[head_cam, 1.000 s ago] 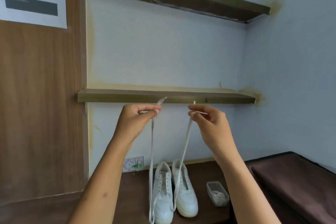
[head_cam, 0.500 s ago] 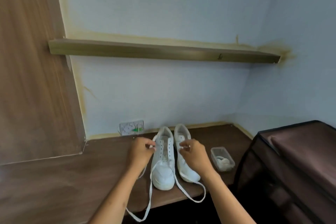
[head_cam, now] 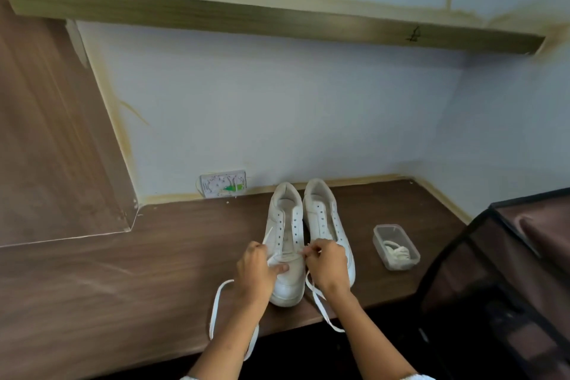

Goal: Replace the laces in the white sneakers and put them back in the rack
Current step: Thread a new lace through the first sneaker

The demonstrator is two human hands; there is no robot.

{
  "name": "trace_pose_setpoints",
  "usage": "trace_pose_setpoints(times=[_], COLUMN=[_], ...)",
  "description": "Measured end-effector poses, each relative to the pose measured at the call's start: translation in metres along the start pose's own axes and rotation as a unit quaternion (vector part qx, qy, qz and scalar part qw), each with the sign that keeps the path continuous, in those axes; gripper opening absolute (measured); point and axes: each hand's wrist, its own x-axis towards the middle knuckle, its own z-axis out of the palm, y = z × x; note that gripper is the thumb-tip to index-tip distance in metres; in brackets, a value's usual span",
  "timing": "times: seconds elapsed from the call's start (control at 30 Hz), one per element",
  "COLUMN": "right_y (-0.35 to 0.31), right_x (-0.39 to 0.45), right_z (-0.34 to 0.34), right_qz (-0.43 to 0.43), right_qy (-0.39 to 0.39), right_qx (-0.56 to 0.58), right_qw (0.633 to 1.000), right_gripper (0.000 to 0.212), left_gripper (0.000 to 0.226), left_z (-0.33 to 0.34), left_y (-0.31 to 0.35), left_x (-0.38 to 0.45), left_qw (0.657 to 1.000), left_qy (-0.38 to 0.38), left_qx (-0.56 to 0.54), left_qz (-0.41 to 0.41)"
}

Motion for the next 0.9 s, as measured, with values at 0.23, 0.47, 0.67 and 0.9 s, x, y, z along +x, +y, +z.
trace_pose_setpoints(times=[0.23, 0.47, 0.67, 0.9], right_y=[-0.002, -0.085, -0.207, -0.268], right_x=[0.003, -0.008, -0.056, -0.103], right_z=[-0.034, -0.129, -0.228, -0.270], right_qz=[-0.001, -0.187, -0.324, -0.348], right_qy=[0.022, 0.210, 0.185, 0.133], right_qx=[-0.028, 0.006, 0.333, 0.446], right_qw=[0.999, 0.960, 0.866, 0.814], right_gripper=[0.029, 0.018, 0.024, 0.021], left_gripper=[0.051, 0.027, 0.031, 0.022], left_z=[-0.002, -0.110, -0.263, -0.326], left_y=[-0.001, 0.059, 0.152, 0.195], left_x=[0.000, -0.009, -0.052, -0.101], left_qw=[0.999, 0.913, 0.781, 0.725], left_qy=[0.013, 0.195, 0.238, 0.172], left_qx=[-0.051, -0.318, -0.494, -0.578], left_qz=[0.010, 0.165, 0.298, 0.332])
